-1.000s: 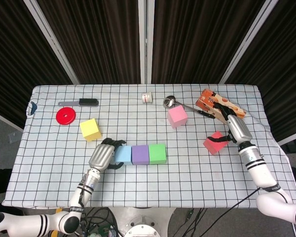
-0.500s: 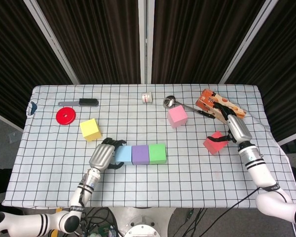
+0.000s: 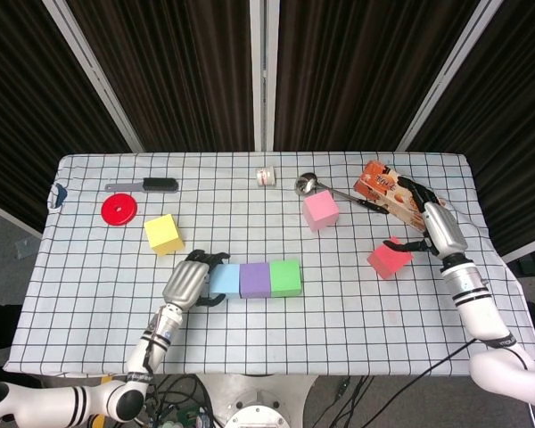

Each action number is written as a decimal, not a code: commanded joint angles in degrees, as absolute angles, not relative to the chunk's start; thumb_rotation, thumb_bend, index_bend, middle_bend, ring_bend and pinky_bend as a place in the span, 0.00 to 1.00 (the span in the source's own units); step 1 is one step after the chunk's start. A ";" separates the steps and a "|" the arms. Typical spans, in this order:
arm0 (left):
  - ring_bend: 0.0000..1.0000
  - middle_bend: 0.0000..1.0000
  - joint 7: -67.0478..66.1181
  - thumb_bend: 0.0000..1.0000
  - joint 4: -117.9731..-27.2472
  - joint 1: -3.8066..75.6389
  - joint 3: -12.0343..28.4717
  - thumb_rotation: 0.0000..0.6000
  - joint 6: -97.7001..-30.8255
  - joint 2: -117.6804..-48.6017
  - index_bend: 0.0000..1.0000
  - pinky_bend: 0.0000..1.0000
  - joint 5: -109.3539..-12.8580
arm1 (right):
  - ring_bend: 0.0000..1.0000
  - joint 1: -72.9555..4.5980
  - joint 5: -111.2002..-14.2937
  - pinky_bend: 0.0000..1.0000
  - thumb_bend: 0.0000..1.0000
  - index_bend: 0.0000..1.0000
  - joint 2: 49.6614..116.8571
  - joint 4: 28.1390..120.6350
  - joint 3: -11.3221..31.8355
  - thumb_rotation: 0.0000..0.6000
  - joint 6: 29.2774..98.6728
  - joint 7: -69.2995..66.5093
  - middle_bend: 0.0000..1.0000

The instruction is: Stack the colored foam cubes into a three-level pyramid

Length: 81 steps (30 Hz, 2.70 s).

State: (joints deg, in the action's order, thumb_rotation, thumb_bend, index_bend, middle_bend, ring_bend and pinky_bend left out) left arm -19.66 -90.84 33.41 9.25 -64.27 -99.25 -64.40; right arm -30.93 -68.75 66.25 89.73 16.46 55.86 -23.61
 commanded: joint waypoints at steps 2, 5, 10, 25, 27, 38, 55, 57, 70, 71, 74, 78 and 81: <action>0.26 0.34 -19.41 0.24 -90.86 33.48 9.20 1.00 -64.15 -99.26 0.19 0.15 -64.65 | 0.00 -30.42 -68.99 0.00 0.03 0.00 65.89 89.94 16.66 1.00 56.42 -24.39 0.08; 0.25 0.30 -19.21 0.23 -91.05 33.47 9.14 1.00 -64.15 -99.01 0.18 0.14 -64.90 | 0.00 -30.41 -69.12 0.00 0.03 0.00 65.97 89.69 16.69 1.00 56.39 -24.74 0.08; 0.23 0.25 -18.85 0.21 -91.34 33.30 9.07 1.00 -64.28 -98.65 0.16 0.14 -65.09 | 0.00 -30.51 -69.14 0.00 0.03 0.00 66.06 89.48 16.76 1.00 56.26 -24.88 0.08; 0.18 0.20 -19.34 0.20 -93.47 31.80 8.43 1.00 -65.94 -96.14 0.13 0.13 -64.66 | 0.00 -30.02 -68.73 0.00 0.03 0.00 65.19 90.32 17.09 1.00 56.87 -24.47 0.08; 0.18 0.20 -19.51 0.20 -93.89 30.70 8.25 1.00 -67.55 -94.89 0.13 0.14 -64.64 | 0.00 -29.93 -68.78 0.00 0.03 0.00 64.97 90.52 17.11 1.00 56.98 -24.43 0.08; 0.18 0.20 -24.60 0.21 -93.63 28.98 6.64 1.00 -68.54 -91.64 0.13 0.14 -62.12 | 0.00 -30.18 -68.83 0.00 0.03 0.00 65.49 90.81 16.95 1.00 56.92 -23.59 0.08; 0.18 0.20 -18.45 0.21 -86.67 29.63 9.32 1.00 -67.75 -94.28 0.13 0.14 -64.12 | 0.00 -30.31 -67.34 0.00 0.03 0.00 65.53 91.18 16.97 1.00 56.44 -21.84 0.08; 0.18 0.20 -18.93 0.20 -87.92 29.50 8.71 1.00 -67.63 -93.98 0.13 0.14 -64.52 | 0.00 -30.32 -67.44 0.00 0.03 0.00 65.67 91.03 16.93 1.00 56.39 -21.95 0.08; 0.18 0.20 -20.37 0.18 -91.96 29.95 8.83 1.00 -68.76 -95.34 0.12 0.14 -66.55 | 0.00 -29.72 -68.08 0.00 0.03 0.00 65.71 90.13 16.65 1.00 56.38 -23.67 0.08; 0.18 0.20 -20.54 0.17 -92.03 30.09 8.89 1.00 -68.69 -95.58 0.12 0.14 -66.61 | 0.00 -29.64 -68.10 0.00 0.03 0.00 65.65 90.05 16.64 1.00 56.37 -23.88 0.08; 0.18 0.20 -21.04 0.17 -92.00 30.37 8.86 1.00 -68.41 -96.11 0.12 0.14 -66.54 | 0.00 -29.44 -68.30 0.00 0.03 0.00 65.55 89.86 16.58 1.00 56.43 -24.32 0.08; 0.18 0.20 -21.64 0.16 -91.92 30.62 8.83 1.00 -68.25 -96.70 0.12 0.14 -66.47 | 0.00 -29.17 -68.55 0.00 0.03 0.00 65.44 89.53 16.39 1.00 56.40 -24.86 0.08; 0.18 0.20 -21.84 0.16 -91.95 30.71 8.96 1.00 -68.34 -96.88 0.12 0.14 -66.50 | 0.00 -29.06 -68.63 0.00 0.03 0.00 65.44 89.29 16.32 1.00 56.34 -25.12 0.08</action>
State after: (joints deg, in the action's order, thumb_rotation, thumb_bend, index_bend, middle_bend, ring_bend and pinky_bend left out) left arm -21.84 -91.95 30.70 8.94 -68.32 -96.86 -66.49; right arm -29.07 -68.63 65.45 89.29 16.32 56.35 -25.12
